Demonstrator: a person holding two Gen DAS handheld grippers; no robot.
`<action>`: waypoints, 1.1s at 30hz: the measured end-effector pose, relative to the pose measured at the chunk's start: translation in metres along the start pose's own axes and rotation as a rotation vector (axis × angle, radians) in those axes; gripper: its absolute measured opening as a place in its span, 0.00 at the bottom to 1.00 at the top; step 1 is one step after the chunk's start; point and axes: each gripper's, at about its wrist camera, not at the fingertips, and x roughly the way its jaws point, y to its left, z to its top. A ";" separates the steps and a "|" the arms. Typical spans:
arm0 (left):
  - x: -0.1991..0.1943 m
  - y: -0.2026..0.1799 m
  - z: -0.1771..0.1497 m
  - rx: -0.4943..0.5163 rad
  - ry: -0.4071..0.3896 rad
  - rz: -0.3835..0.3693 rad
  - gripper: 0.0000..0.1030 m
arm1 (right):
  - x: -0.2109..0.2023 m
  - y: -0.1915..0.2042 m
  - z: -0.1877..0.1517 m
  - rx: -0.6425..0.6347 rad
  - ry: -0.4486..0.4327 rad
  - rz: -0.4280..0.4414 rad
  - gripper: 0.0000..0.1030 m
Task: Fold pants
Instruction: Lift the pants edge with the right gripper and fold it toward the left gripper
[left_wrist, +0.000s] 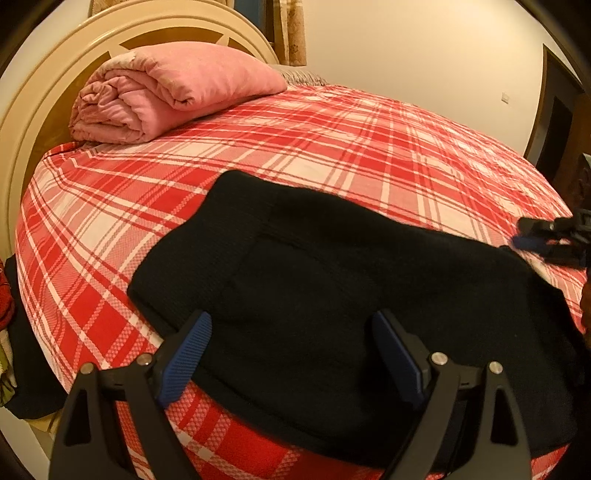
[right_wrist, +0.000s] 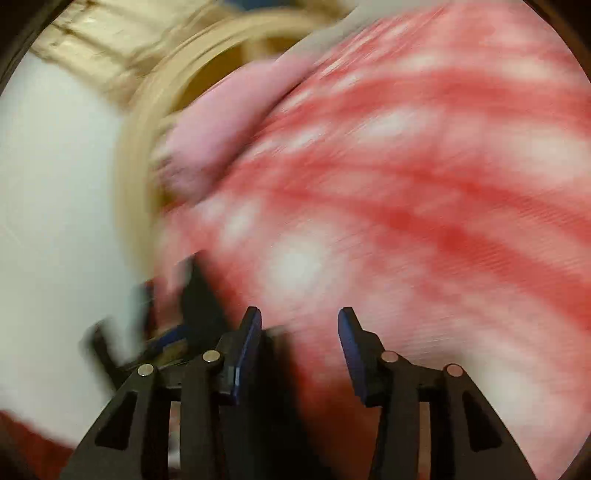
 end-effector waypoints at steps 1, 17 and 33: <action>0.000 0.000 0.000 0.002 0.002 -0.004 0.90 | -0.015 -0.008 0.001 0.031 -0.028 -0.025 0.44; 0.000 -0.002 0.002 0.030 0.013 0.010 0.91 | -0.069 0.061 -0.135 -0.453 0.022 -0.429 0.44; -0.008 0.001 0.000 0.065 0.012 0.009 0.91 | -0.144 0.053 -0.184 -0.179 -0.236 -0.421 0.46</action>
